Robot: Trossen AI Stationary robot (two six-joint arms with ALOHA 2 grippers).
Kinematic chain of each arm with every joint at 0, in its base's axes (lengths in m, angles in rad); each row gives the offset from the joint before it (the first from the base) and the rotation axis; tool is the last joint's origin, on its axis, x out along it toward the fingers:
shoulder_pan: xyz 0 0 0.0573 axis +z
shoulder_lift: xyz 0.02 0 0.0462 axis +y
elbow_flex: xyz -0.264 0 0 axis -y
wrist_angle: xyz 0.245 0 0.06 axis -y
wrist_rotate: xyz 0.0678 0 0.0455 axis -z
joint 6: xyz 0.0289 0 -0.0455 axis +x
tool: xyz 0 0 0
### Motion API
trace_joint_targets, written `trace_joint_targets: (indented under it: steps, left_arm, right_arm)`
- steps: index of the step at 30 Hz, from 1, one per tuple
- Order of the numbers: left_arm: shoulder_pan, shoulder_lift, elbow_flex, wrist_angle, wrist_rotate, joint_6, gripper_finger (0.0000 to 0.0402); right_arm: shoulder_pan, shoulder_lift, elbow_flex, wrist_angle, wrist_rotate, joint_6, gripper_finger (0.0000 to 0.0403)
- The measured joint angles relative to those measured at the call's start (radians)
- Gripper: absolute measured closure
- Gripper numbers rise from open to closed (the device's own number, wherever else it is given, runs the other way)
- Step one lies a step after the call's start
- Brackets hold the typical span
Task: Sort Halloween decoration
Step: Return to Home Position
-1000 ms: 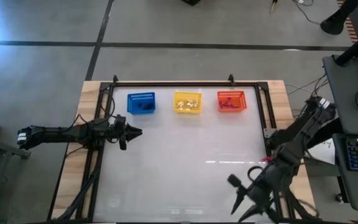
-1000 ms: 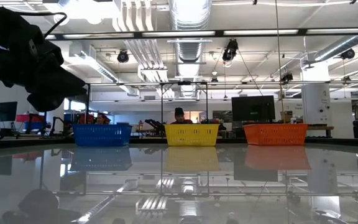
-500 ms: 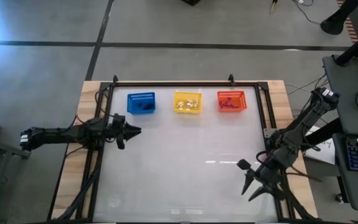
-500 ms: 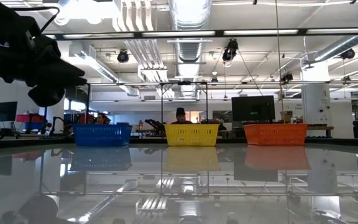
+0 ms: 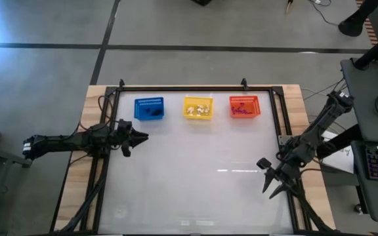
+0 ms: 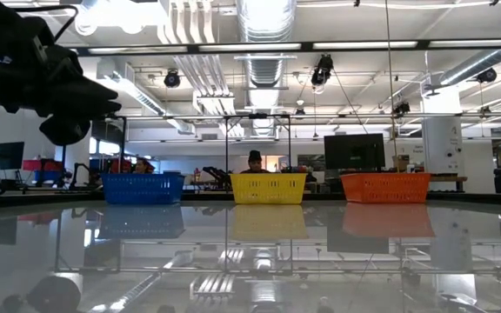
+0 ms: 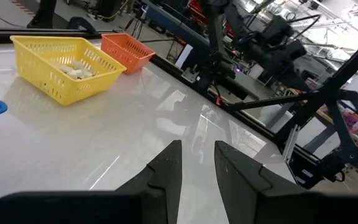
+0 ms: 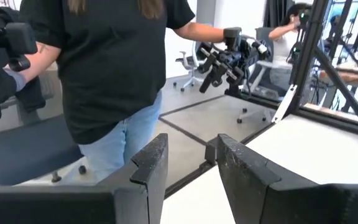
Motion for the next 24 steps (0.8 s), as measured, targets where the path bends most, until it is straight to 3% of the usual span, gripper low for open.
trace_joint_targets:
  steps: [14, 24]
  left_arm:
    - [0.0, -0.006, 0.0, 0.0, 0.0, 0.0, 0.0324]
    - [0.0, -0.006, 0.0, 0.0, 0.0, 0.0, 0.0324]
  right_arm:
    - [0.0, -0.272, -0.199, -0.003, 0.0, -0.011, 0.0275]
    - [0.0, -0.396, -0.2, -0.244, -0.013, 0.003, 0.0275]
